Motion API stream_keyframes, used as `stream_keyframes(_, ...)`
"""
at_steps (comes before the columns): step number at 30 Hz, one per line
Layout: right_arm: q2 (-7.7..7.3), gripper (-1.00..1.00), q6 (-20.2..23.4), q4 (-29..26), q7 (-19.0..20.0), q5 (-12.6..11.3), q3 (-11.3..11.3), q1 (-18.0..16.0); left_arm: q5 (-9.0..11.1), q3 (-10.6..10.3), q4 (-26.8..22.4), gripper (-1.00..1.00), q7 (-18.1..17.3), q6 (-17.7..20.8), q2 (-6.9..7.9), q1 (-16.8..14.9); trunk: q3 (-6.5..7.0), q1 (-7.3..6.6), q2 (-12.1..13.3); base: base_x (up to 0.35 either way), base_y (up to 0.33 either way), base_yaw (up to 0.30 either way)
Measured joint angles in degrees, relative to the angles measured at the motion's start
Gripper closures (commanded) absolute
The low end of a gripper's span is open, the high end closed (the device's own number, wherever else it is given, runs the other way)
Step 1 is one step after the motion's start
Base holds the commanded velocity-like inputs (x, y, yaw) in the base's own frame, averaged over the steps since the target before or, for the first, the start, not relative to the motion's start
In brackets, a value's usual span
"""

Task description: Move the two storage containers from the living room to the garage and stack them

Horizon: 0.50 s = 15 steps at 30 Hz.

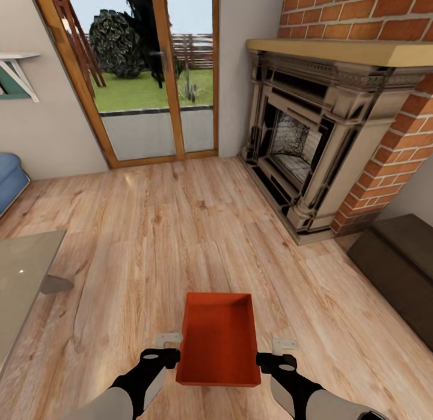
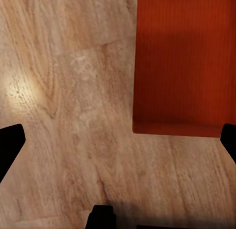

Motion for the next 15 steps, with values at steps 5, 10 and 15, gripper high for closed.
stream_keyframes(5, -0.06, -1.00, 0.0, 0.0, 0.0, 0.0, 0.0, 0.0, -0.1, 0.0, 0.0, -1.00, -0.1, 0.0, 0.01, 0.0, -0.72, 0.88, -1.6, 0.000, 0.000, 0.000)
stream_keyframes(10, -0.06, -1.00, -0.1, 0.0, 0.0, 0.0, 0.0, 0.0, -0.1, 0.0, 0.0, -1.00, -0.2, 0.0, 0.06, 0.0, -0.72, 0.89, -1.6, 0.000, 0.000, 0.000)
stream_keyframes(15, -0.03, -1.00, 0.0, 0.0, 0.0, 0.0, 0.1, 0.0, -0.1, 0.0, 0.0, -1.00, -0.6, 0.0, 0.07, 0.0, -0.72, 0.89, -1.6, 0.000, 0.000, 0.000)
